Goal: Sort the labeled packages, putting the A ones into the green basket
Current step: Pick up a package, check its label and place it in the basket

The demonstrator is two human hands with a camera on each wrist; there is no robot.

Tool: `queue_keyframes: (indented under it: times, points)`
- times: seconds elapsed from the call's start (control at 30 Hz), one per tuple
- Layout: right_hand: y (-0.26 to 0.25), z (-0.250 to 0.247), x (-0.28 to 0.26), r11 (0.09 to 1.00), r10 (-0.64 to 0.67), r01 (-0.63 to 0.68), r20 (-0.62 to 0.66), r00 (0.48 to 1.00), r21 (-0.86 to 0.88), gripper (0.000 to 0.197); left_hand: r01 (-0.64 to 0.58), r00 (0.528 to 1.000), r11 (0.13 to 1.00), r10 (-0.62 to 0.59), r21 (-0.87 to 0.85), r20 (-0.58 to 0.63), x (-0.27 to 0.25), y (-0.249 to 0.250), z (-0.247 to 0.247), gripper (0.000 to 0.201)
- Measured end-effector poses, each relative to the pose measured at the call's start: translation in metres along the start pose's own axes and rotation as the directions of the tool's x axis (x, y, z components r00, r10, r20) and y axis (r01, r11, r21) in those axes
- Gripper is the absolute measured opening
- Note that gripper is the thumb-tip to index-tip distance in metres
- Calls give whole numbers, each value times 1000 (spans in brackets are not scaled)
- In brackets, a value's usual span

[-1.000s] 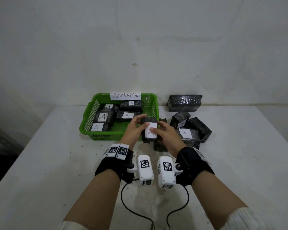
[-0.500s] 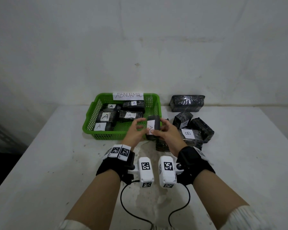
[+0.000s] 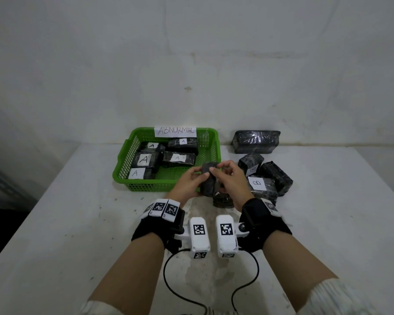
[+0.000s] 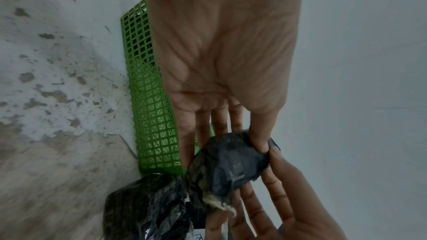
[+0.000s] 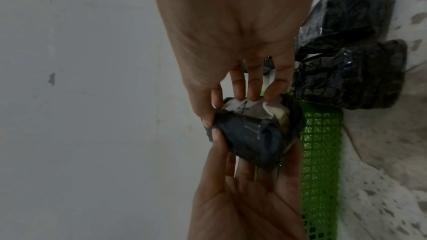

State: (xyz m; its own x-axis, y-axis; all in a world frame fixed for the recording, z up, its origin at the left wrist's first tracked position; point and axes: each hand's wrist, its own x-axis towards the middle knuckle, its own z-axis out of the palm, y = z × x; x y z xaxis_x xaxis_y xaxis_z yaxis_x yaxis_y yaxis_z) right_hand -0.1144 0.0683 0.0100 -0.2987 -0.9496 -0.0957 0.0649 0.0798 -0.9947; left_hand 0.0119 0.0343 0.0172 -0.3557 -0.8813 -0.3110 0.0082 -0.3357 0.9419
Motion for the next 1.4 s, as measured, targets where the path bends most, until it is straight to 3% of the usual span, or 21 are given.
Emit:
queue_keyframes:
  times: [0.13,0.23,0.33,0.63,0.73,0.87,1.0,1.07,1.23,1.37,1.4]
  points:
    - [1,-1,-4,1000,18,-18,14,1000,-10,18,-68,996,998,69,16,-64,0,2,0,34]
    - [3,-2,-8,996,89,-91,81,993,16,30,-119,985,993,115,-19,-125,2,7,-1,26]
    - [3,-2,-9,990,122,-129,112,986,59,39,-134,986,991,133,-8,-100,1,9,-1,27]
    - [4,-5,-7,991,109,-110,17,994,80,42,-36,999,997,36,-72,-6,-1,3,-1,36]
    - [4,-6,-7,990,110,-115,70,992,82,49,-44,999,996,42,-72,-24,0,2,-3,38]
    - [10,-5,-4,992,125,-125,102,987,0,59,-60,998,997,59,-56,-28,1,3,-4,37]
    - [15,-4,-2,985,-1,0,-7,1000,-170,68,-77,994,996,79,37,-74,1,1,-4,38]
    - [15,-6,-1,971,-36,35,1,999,-235,73,-73,994,995,79,69,-77,2,0,-6,37]
    - [13,-11,-3,976,-58,78,100,993,-202,59,-31,997,1000,31,1,-76,6,1,-10,37]
    - [5,-10,-5,1000,17,-17,100,995,4,8,-58,995,998,58,4,-83,5,-2,-11,34]
    - [5,-10,-4,999,36,-37,98,995,13,18,-73,994,997,74,18,-76,5,-3,-11,34]
